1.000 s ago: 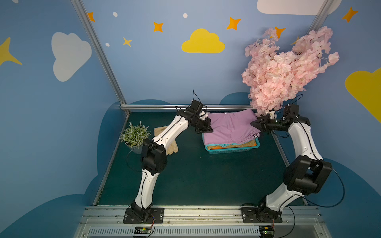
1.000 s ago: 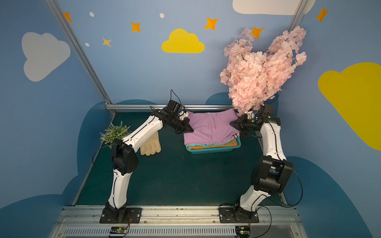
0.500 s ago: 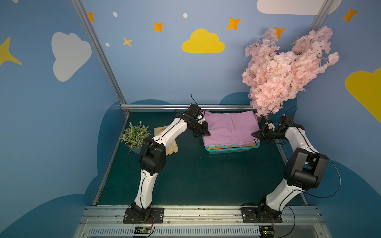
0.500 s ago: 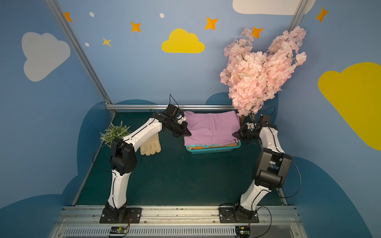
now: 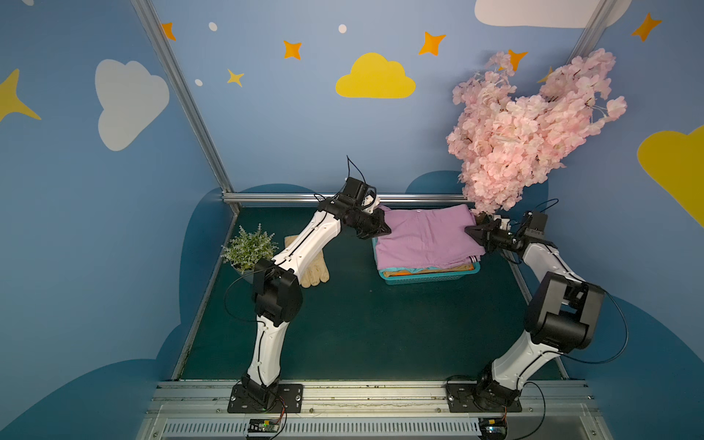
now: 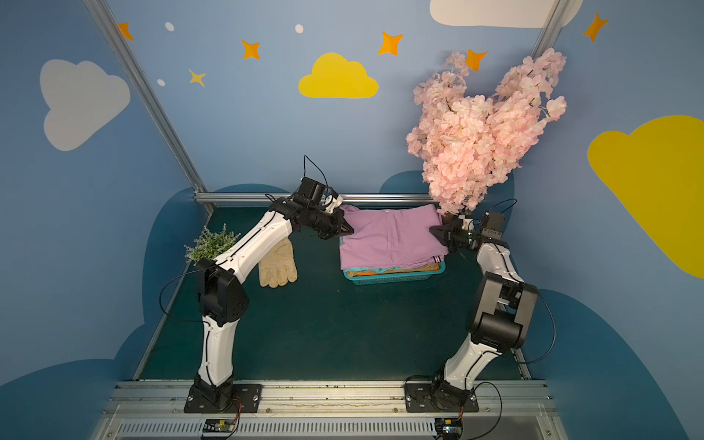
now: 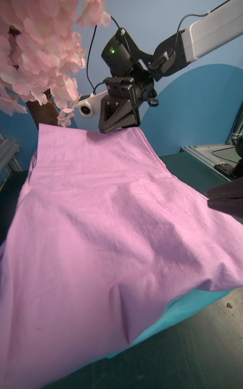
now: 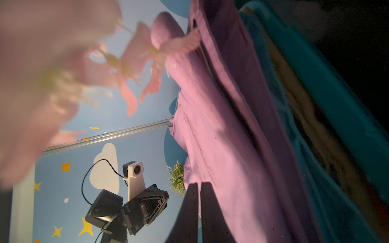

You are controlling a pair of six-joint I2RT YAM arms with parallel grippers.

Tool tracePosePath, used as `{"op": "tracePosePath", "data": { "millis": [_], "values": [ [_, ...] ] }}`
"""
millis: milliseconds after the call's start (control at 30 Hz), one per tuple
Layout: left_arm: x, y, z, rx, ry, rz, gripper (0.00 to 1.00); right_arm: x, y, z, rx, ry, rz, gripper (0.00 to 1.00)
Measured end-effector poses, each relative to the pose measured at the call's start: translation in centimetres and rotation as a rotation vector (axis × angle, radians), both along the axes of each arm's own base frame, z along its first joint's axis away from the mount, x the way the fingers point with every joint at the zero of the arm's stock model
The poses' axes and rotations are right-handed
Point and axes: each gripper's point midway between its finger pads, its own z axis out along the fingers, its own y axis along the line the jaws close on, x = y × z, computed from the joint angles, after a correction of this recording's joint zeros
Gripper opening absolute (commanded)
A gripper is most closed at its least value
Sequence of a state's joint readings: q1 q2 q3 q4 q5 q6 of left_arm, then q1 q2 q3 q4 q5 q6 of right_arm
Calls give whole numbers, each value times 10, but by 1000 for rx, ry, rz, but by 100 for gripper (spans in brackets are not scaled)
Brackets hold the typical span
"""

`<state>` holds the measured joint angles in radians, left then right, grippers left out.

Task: Put the folded long pants in the basket
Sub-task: Place the long pant in the basket.

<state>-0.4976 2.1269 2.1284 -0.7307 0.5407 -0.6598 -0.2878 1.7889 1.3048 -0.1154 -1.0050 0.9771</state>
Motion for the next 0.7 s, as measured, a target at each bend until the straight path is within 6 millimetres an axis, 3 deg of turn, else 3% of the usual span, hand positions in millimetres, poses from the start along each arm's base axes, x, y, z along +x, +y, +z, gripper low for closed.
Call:
{"op": "tracePosePath", "data": {
  "millis": [167,333,533,700],
  "values": [
    [19,-8,-12,-2,-5,4,6,37,1,-15,72,-10,-24,1],
    [41,-5,-43,15,36,30,6,49,-3,-41,107,34,-53,0],
    [53,5,-81,48,109,62,6,52,-4,-39,108,12,-60,0],
    [55,6,-76,41,101,67,8,54,-1,-27,113,-35,-46,1]
  ]
}}
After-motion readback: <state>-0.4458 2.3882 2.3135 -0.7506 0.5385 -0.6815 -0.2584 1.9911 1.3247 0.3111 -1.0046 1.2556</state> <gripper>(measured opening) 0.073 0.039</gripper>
